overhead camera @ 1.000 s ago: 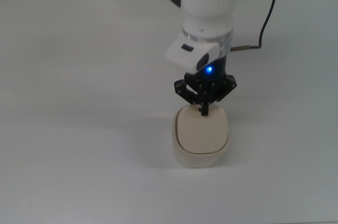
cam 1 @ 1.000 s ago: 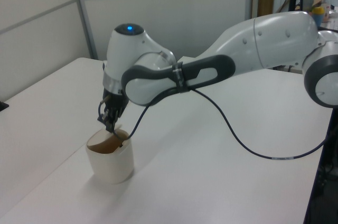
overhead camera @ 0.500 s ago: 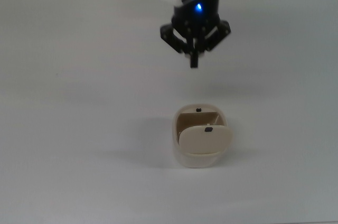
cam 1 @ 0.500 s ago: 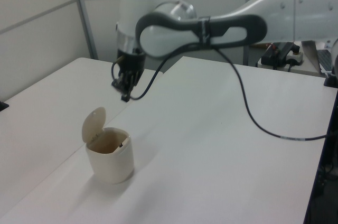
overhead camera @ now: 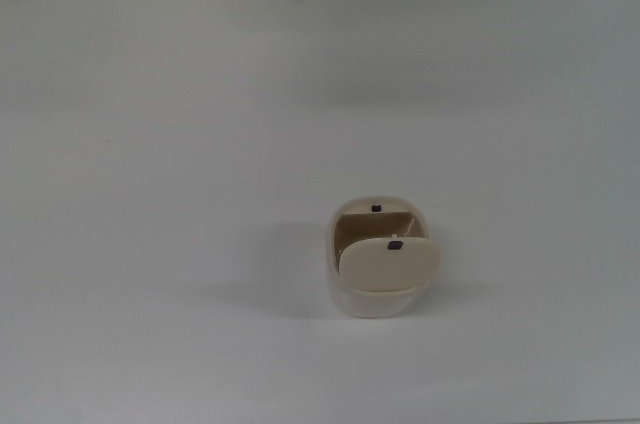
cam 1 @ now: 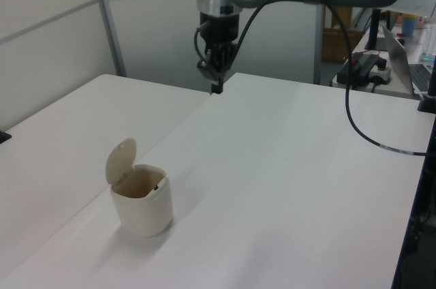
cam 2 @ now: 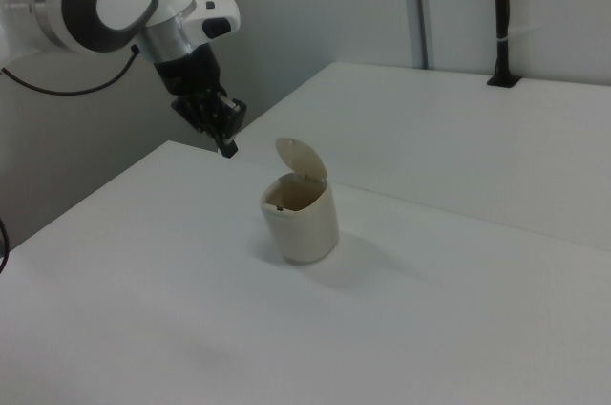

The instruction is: Open the trash can

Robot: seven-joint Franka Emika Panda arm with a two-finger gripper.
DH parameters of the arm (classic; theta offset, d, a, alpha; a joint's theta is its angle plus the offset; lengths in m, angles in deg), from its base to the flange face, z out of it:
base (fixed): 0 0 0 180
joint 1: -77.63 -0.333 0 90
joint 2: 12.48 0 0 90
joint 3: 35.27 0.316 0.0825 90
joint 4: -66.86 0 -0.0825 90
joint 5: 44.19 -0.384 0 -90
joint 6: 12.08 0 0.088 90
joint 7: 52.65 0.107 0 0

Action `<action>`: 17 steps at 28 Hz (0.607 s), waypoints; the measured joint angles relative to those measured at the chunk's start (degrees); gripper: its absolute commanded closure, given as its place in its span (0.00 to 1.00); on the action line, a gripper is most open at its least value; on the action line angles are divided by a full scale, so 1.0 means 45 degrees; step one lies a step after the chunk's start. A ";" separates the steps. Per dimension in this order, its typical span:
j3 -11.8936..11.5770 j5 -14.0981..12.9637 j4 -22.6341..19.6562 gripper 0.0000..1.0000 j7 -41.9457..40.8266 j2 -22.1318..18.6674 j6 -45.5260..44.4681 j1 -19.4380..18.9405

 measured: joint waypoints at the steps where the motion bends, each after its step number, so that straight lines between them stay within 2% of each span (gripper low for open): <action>1: 0.0000 0.0000 -0.0003 1.00 -0.0005 -0.0025 -0.0179 0.0039; 2: 0.0000 0.0000 -0.0008 0.93 -0.0032 -0.0035 -0.0309 0.0074; 3: -0.0001 0.0000 -0.0017 0.81 -0.0106 -0.0033 -0.0436 0.0108; 4: -0.0001 0.0000 -0.0033 0.55 -0.0146 -0.0030 -0.0492 0.0129; 5: -0.0001 0.0000 -0.0053 0.13 -0.0160 -0.0028 -0.0534 0.0143; 6: -0.0003 0.0000 -0.0072 0.00 -0.0165 -0.0025 -0.0568 0.0151; 17: -0.0051 0.0001 -0.0115 0.00 -0.0166 -0.0012 -0.0638 0.0164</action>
